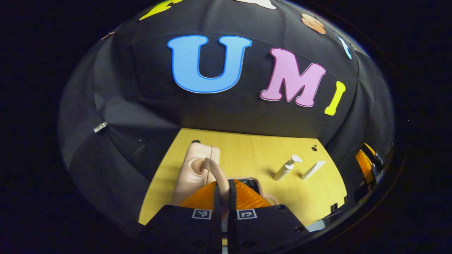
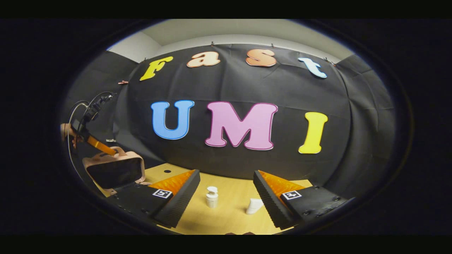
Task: First open the suitcase, pack the skin care products into it, and then close the suitcase.
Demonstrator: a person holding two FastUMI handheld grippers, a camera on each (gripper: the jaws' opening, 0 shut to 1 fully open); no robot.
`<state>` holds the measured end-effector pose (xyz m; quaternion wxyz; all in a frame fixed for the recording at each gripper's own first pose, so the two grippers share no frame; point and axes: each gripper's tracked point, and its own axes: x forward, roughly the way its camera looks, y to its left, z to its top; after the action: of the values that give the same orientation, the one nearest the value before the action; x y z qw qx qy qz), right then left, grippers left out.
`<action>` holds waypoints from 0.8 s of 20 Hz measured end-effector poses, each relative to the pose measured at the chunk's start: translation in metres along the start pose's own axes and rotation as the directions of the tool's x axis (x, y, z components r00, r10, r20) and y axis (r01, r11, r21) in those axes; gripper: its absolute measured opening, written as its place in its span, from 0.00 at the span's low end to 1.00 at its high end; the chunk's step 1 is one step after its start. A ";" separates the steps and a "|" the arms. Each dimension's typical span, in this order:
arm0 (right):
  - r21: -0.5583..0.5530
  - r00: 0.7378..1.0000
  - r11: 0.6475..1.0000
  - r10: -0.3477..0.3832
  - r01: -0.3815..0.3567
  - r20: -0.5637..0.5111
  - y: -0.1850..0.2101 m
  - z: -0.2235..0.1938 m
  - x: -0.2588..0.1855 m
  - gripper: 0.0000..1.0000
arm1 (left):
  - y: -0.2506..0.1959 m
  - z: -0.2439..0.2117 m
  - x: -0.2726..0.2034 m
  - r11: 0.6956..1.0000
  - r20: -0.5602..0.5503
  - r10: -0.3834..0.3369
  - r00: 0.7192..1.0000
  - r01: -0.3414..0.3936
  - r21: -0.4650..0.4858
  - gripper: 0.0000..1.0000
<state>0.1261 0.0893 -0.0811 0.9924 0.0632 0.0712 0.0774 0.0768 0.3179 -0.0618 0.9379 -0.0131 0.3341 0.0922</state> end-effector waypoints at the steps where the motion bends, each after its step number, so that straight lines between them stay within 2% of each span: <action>1: -0.006 1.000 1.000 0.005 -0.005 -0.005 0.006 -0.003 0.002 0.96 | 0.019 0.000 0.000 1.000 0.004 0.025 1.000 -0.025 0.012 0.11; 5: -0.006 0.999 1.000 0.001 -0.001 -0.039 0.022 -0.010 0.013 0.96 | 0.107 -0.006 0.016 0.987 0.004 0.150 0.989 -0.150 0.048 0.11; 6: -0.005 0.999 1.000 -0.006 0.006 -0.047 0.025 -0.012 0.016 0.96 | 0.126 -0.008 0.022 0.985 0.006 0.163 0.987 -0.164 0.046 0.11; 11: -0.008 0.996 1.000 -0.026 0.025 -0.091 0.047 -0.024 0.030 0.96 | 0.213 -0.048 0.068 0.978 -0.057 0.208 0.976 -0.207 0.021 0.10; 14: 0.072 0.986 0.996 -0.036 0.048 -0.164 0.051 -0.042 0.036 0.96 | 0.250 -0.076 0.093 0.980 -0.104 0.186 0.977 -0.193 -0.057 0.11; 16: 0.106 0.975 0.990 -0.069 0.093 -0.212 0.043 -0.052 0.040 0.97 | 0.275 -0.104 0.113 0.974 -0.158 0.182 0.971 -0.200 -0.105 0.11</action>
<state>0.1511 0.1439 -0.1316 0.9766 0.1089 0.1812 0.0387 0.0477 0.5973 -0.2029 0.8949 -0.0441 0.3961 0.2008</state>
